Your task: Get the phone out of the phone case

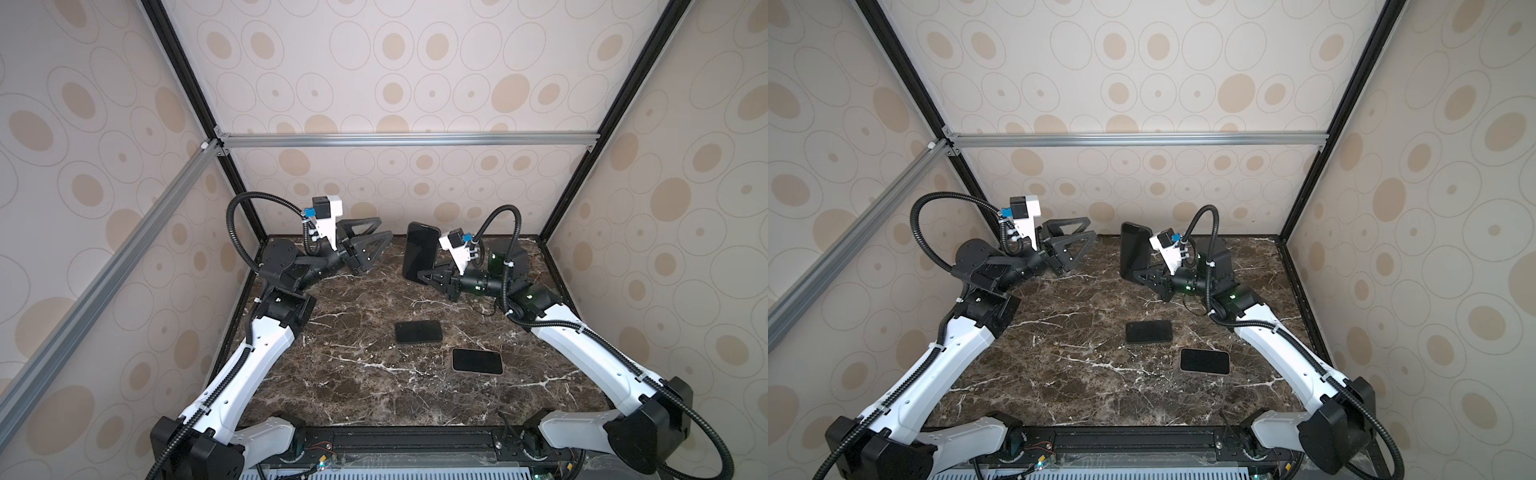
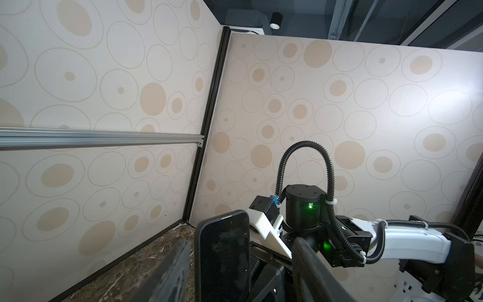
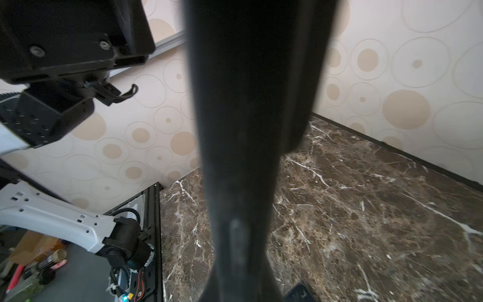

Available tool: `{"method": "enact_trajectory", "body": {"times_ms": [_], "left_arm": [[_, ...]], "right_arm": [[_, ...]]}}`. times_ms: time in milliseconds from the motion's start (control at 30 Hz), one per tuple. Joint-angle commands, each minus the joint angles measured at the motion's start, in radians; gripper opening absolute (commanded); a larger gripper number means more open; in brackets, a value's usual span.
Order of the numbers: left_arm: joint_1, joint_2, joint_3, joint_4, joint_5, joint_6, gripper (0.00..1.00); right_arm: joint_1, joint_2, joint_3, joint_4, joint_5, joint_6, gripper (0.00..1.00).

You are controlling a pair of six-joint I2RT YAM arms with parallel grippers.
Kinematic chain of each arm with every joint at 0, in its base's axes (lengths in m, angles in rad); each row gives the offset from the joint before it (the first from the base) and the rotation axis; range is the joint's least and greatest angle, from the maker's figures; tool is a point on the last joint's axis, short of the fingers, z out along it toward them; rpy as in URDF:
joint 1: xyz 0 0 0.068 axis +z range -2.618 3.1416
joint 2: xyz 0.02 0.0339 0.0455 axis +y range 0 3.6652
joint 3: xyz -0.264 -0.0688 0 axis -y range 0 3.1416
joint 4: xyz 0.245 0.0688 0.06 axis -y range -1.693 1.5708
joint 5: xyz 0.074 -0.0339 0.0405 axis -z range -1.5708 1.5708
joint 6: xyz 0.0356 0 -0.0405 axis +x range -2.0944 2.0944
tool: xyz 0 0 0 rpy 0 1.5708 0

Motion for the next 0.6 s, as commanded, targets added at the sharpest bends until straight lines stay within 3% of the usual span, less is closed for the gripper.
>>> {"method": "enact_trajectory", "body": {"times_ms": [0,200,400,567], "left_arm": [[0.018,0.009,-0.01,0.088,0.071,-0.067,0.62],[0.026,0.021,-0.013,0.108,0.141,-0.087,0.58],[0.026,0.03,-0.015,0.15,0.213,-0.106,0.51],[0.026,0.043,0.001,0.154,0.265,-0.103,0.51]], "right_arm": [[-0.018,0.018,0.005,0.187,-0.164,0.029,0.0],[-0.038,0.017,-0.032,0.268,-0.254,-0.012,0.0],[-0.039,-0.009,-0.034,0.222,-0.317,-0.127,0.0],[-0.039,0.0,0.004,0.114,-0.373,-0.223,0.0]]}}
